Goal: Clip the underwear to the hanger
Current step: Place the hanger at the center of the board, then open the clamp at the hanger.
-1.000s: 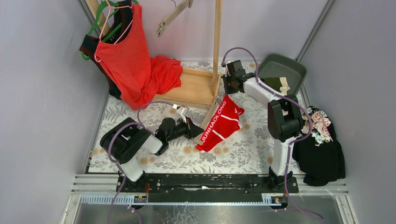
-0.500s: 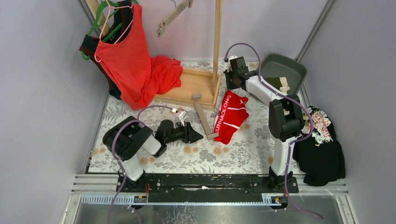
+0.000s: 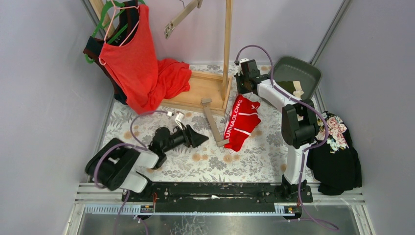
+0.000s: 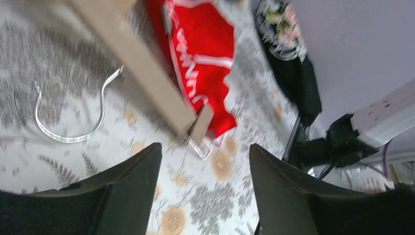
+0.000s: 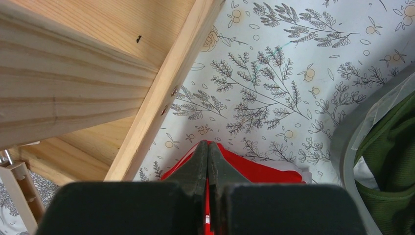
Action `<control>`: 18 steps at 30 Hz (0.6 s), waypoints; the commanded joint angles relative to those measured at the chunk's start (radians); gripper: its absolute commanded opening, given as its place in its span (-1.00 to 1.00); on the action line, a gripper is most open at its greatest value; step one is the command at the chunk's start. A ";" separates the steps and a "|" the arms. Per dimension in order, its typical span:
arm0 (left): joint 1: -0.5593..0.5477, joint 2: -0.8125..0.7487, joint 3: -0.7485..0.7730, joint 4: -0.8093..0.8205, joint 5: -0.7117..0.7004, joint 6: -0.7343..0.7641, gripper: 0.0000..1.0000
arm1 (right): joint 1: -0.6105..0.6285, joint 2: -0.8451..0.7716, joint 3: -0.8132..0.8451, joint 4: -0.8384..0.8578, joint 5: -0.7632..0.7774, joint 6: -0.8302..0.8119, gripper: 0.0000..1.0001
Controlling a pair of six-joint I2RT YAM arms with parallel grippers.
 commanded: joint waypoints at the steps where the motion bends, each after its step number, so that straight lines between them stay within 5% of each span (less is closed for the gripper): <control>1: 0.016 -0.197 0.044 -0.152 -0.113 -0.009 0.43 | 0.007 0.000 0.038 0.022 0.021 -0.014 -1.00; 6: 0.027 -0.290 0.182 -0.370 -0.272 -0.009 0.74 | 0.016 -0.007 0.026 0.022 0.021 -0.013 -1.00; 18: 0.201 0.105 0.343 0.001 -0.110 -0.196 0.74 | 0.060 -0.052 -0.032 0.047 0.032 0.001 -1.00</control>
